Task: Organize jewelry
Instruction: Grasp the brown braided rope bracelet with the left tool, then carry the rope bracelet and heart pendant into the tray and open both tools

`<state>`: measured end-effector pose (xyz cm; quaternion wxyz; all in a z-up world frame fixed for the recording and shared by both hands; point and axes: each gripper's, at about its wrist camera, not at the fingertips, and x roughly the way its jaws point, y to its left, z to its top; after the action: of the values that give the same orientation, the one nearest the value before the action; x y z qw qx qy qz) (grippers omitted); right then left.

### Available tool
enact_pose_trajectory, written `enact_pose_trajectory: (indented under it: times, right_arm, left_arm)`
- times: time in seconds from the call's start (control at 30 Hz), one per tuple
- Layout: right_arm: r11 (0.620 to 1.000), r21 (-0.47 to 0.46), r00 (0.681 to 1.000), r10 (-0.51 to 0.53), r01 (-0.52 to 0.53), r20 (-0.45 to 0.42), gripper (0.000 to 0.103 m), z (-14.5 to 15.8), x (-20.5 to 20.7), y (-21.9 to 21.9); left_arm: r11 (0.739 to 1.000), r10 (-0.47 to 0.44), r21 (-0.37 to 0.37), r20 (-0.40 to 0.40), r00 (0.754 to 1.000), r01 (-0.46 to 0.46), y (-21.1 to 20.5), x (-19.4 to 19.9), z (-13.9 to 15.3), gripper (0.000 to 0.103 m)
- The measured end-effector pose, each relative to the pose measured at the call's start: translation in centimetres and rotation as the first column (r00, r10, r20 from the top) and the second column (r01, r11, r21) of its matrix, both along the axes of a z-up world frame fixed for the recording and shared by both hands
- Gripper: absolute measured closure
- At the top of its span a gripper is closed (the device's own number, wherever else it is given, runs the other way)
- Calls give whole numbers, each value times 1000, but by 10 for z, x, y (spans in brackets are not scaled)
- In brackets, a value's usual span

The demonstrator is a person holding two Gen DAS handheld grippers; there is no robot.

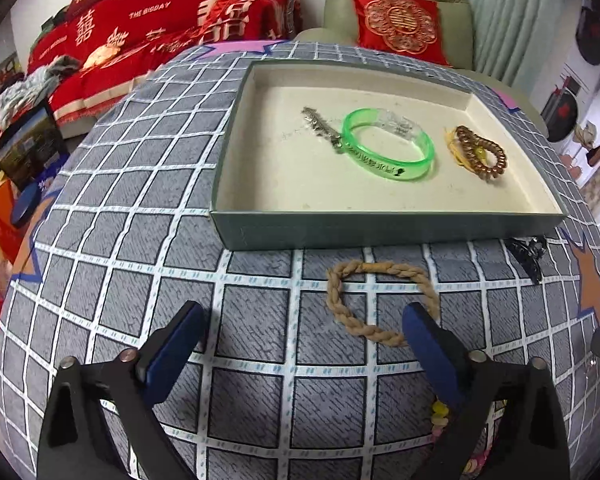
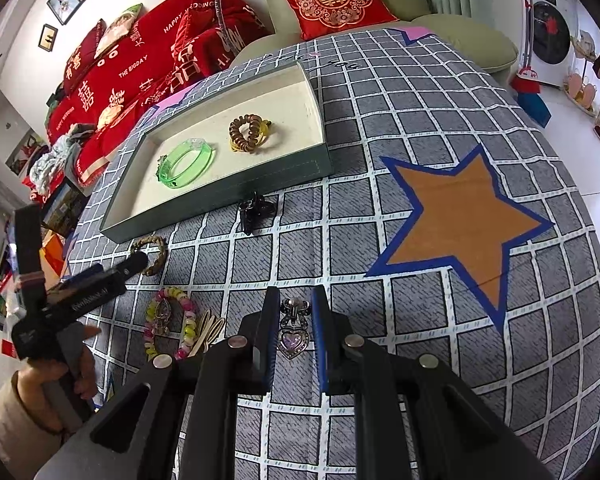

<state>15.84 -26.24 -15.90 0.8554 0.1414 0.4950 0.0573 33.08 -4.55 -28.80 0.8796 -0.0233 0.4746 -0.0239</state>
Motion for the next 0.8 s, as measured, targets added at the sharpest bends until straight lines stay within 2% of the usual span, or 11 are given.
enact_pose_trajectory:
  times: [0.07, 0.2, 0.23, 0.27, 0.33, 0.43, 0.63, 0.8]
  right_arm:
    - [1000, 0, 1000, 1, -1, 0, 86, 0, 0, 0]
    - [1000, 10, 1000, -3, 3, -4, 86, -1, 1, 0]
    - [1000, 9, 1000, -3, 3, -3, 86, 0, 1, 0]
    - [1000, 8, 1000, -1, 1, -2, 86, 0, 1, 1]
    - [1000, 5, 1000, 2, -2, -1, 86, 0, 1, 1]
    - [1000, 4, 1000, 5, -5, 5, 86, 3, 0, 2]
    - [1000, 2, 999, 17, -17, 29, 86, 15, -1, 4]
    - [1000, 11, 998, 27, -28, 60, 86, 31, 4, 7]
  left_arm:
    - [999, -22, 35, 5, 1000, 21, -4, 0, -1, 20]
    - [996, -76, 38, 19, 997, 75, -5, -2, 2, 42]
    - [995, -97, 42, 26, 995, 96, -9, -1, 2, 60]
    - [993, -113, 45, 31, 993, 111, -7, -7, 5, 84]
    - [988, -149, 53, 27, 988, 147, -13, -2, 4, 86]
    - [989, -151, 5, 33, 988, 151, -9, -4, 13, 86]
    - [986, -142, -73, 81, 987, 148, 5, -28, 60, 86]
    - [981, -152, -98, 146, 978, 167, 17, -53, 118, 86]
